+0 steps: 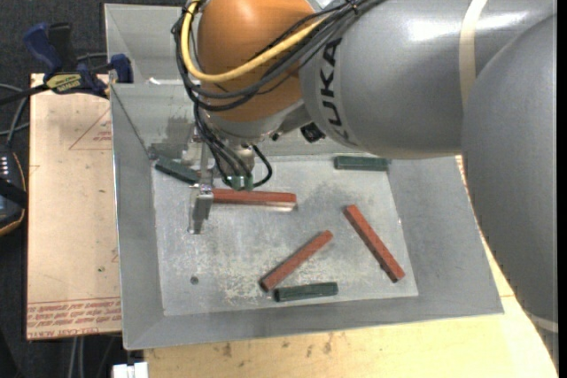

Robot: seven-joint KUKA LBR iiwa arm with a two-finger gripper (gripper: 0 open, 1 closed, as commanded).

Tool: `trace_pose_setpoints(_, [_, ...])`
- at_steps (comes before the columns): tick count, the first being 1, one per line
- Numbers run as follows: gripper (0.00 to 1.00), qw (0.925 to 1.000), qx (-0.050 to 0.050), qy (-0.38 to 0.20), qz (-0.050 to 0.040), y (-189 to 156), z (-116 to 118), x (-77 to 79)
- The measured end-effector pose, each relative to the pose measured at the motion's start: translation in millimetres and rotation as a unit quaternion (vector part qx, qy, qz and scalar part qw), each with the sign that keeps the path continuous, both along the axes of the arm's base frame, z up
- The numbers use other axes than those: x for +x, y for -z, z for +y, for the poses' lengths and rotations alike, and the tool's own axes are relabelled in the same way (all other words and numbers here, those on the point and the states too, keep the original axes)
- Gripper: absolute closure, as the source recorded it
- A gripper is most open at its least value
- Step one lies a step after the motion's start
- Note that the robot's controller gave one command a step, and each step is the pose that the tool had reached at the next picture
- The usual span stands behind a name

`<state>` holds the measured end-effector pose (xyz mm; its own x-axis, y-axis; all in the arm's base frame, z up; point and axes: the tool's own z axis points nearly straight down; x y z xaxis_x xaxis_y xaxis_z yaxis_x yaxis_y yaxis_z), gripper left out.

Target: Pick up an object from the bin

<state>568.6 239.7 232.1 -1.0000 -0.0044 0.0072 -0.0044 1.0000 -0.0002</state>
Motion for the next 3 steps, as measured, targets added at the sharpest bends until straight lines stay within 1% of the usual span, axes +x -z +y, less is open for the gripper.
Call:
trace_pose_setpoints(1, [0.00, 1.0000, 0.001, 0.002, -0.0038, -5, -1, 1.9])
trace_pose_setpoints(2, [0.00, 0.9990, 0.002, -0.045, -0.0052, 20, -35, 14.2])
trace_pose_setpoints(3, [0.00, 0.9988, 0.001, -0.049, -0.0067, 81, -48, 26.1])
